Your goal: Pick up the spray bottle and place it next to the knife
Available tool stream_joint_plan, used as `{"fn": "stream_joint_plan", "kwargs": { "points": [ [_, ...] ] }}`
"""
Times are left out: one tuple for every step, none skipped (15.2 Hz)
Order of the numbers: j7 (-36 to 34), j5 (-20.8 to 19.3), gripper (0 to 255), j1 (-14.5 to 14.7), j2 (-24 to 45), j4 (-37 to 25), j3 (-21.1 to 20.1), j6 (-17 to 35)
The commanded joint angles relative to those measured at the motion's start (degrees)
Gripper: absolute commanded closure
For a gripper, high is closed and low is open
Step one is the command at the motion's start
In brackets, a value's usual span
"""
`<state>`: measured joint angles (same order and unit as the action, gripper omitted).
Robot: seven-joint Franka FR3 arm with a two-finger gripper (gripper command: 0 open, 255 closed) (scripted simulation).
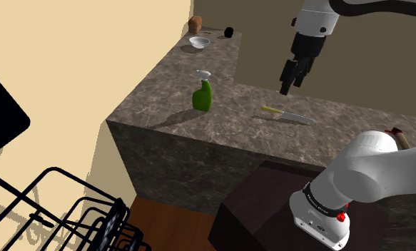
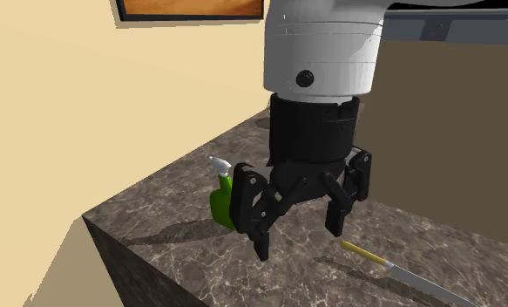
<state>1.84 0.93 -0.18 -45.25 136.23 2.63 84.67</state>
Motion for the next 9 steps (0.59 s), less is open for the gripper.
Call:
{"fn": "stream_joint_plan", "kwargs": {
  "points": [
    [0.0, 0.0, 0, 0.0, 0.0, 0.0, 0.0, 0.0],
    [1.0, -0.3, 0, 0.2, 1.8, -0.3, 0.5, 1.7],
    [2.1, -0.6, 0, 0.3, 3.6, -0.7, 1.0, 3.4],
    [3.1, -0.8, 0, 0.5, 5.5, -1.2, 1.5, 5.1],
    [4.1, -1.0, 0, 0.7, 7.4, -1.8, 1.9, 6.7],
    [5.2, -1.2, 0, 0.9, 9.3, -2.4, 2.4, 8.3],
    [6.2, -1.3, 0, 1.1, 11.3, -3.2, 2.9, 9.8],
    [7.2, -1.3, 0, 1.3, 13.2, -4.0, 3.3, 11.2],
    [8.2, -1.3, 0, 1.5, 15.2, -4.9, 3.7, 12.6]
  ]
}}
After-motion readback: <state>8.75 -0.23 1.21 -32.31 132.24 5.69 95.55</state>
